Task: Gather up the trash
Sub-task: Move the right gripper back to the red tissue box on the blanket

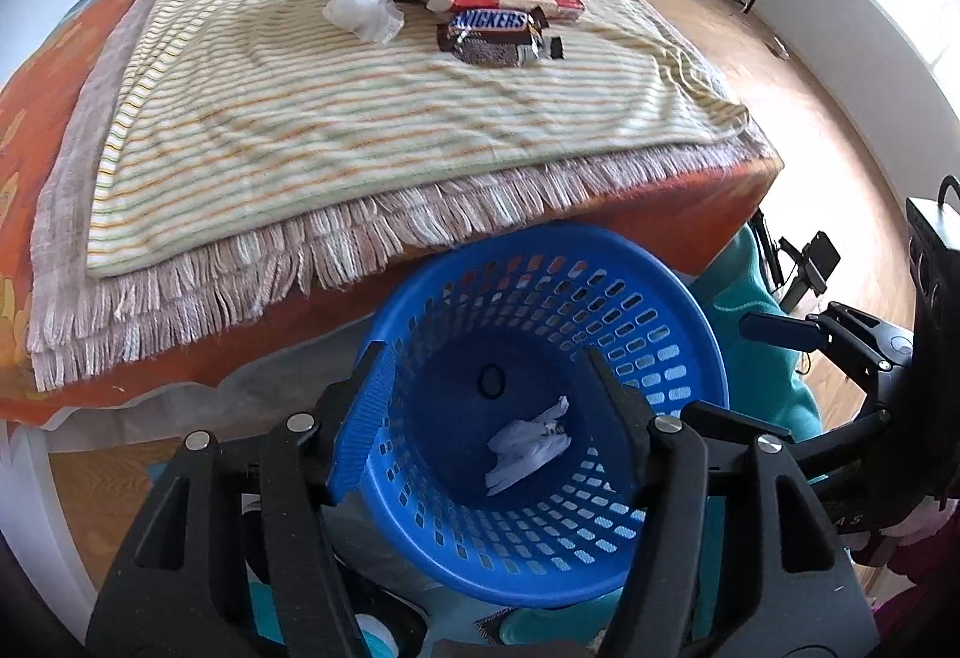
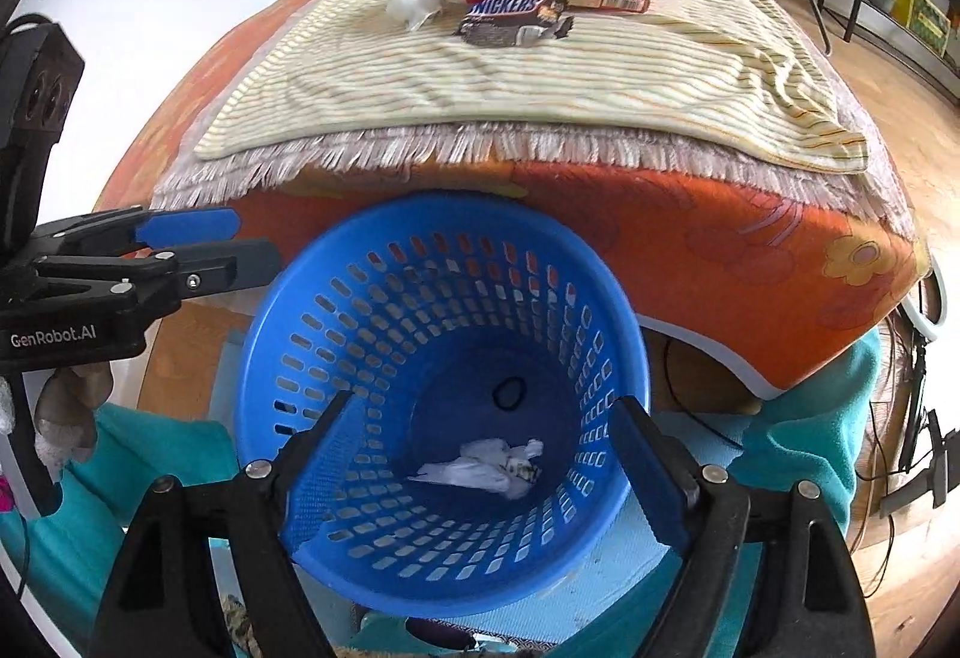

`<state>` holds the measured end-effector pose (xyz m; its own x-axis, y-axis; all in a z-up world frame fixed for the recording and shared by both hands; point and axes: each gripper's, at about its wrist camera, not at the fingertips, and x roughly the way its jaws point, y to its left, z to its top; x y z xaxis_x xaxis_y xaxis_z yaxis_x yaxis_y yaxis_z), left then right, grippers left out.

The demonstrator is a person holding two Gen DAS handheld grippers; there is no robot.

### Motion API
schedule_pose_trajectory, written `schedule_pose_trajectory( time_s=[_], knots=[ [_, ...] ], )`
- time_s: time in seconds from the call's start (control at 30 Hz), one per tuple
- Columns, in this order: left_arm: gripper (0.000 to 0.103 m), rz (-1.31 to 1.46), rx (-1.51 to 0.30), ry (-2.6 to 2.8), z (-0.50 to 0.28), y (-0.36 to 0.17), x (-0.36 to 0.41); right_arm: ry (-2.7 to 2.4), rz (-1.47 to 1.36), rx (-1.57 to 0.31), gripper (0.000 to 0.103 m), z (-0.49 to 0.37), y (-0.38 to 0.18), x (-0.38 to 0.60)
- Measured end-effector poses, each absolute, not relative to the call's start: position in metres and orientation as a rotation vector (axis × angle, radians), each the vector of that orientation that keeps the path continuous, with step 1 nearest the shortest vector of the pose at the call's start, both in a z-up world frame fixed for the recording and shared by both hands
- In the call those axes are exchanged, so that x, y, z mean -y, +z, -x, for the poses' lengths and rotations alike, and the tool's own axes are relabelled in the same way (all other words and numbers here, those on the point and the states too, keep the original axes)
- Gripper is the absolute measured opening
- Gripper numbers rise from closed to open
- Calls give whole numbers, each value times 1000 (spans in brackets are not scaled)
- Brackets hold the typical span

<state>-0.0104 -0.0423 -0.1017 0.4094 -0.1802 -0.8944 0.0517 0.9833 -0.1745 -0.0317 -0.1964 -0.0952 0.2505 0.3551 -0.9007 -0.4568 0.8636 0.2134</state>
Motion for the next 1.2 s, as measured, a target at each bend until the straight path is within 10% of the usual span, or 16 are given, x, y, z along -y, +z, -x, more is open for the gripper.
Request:
schedule_pose_trajectory(
  time_s=[0.23, 1.2],
  knots=[
    [64, 128, -1070, -96, -11, -78, 24, 530, 44, -1153, 99, 17, -79, 204],
    [64, 116, -965, -15, -121, -46, -11, 427, -210, -1012, 102, -113, -45, 224]
  ],
)
